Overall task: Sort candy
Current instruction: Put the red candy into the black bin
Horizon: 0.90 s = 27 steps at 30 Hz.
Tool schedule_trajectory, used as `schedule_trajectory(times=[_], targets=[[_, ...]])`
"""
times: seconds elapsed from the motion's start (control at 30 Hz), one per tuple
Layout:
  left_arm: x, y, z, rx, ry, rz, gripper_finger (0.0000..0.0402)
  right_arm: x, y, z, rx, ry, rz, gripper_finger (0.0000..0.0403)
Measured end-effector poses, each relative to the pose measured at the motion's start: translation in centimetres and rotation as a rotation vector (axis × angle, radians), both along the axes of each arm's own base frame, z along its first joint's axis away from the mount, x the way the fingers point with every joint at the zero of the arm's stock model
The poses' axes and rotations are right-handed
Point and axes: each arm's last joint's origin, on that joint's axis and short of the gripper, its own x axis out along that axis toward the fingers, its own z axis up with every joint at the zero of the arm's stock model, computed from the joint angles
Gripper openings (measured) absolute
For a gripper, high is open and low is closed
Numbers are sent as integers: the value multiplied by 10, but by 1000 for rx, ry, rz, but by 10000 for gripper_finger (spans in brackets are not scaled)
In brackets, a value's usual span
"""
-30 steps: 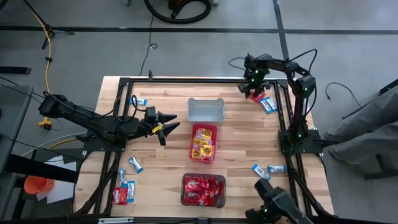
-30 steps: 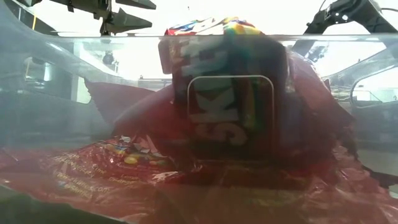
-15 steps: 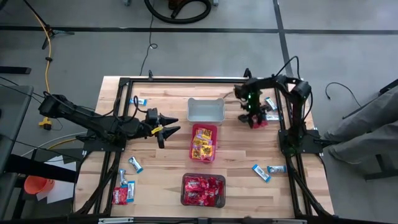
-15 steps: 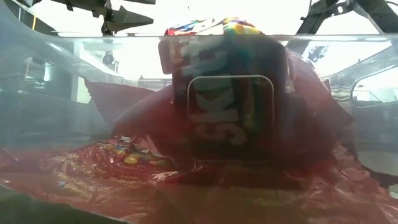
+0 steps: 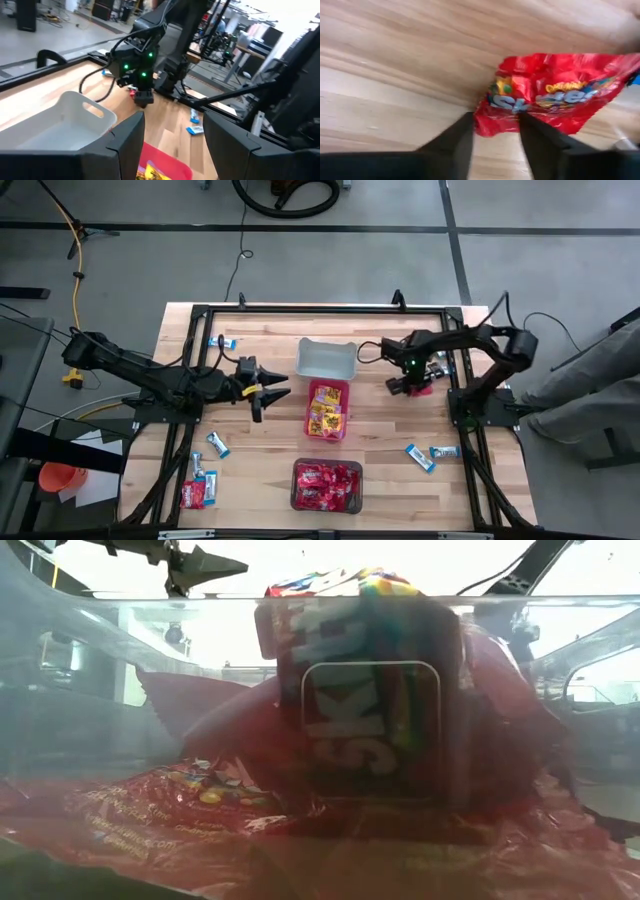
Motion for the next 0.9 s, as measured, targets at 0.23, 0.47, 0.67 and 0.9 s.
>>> schedule_trajectory(times=[0.23, 0.47, 0.67, 0.9], targets=[[0, -1, 1, -6, -3, -49, 187, 0, 17, 16, -158, -22, -21, 18], [-9, -3, 12, 57, -54, -195, 187, 0, 46, 73, -255, -185, -54, 3], [-24, 0, 27, 177, -131, -210, 187, 14, 73, 153, -412, -626, 13, 1], [-31, 3, 34, 191, -170, -184, 187, 49, 124, 232, -626, -1315, 449, 0]])
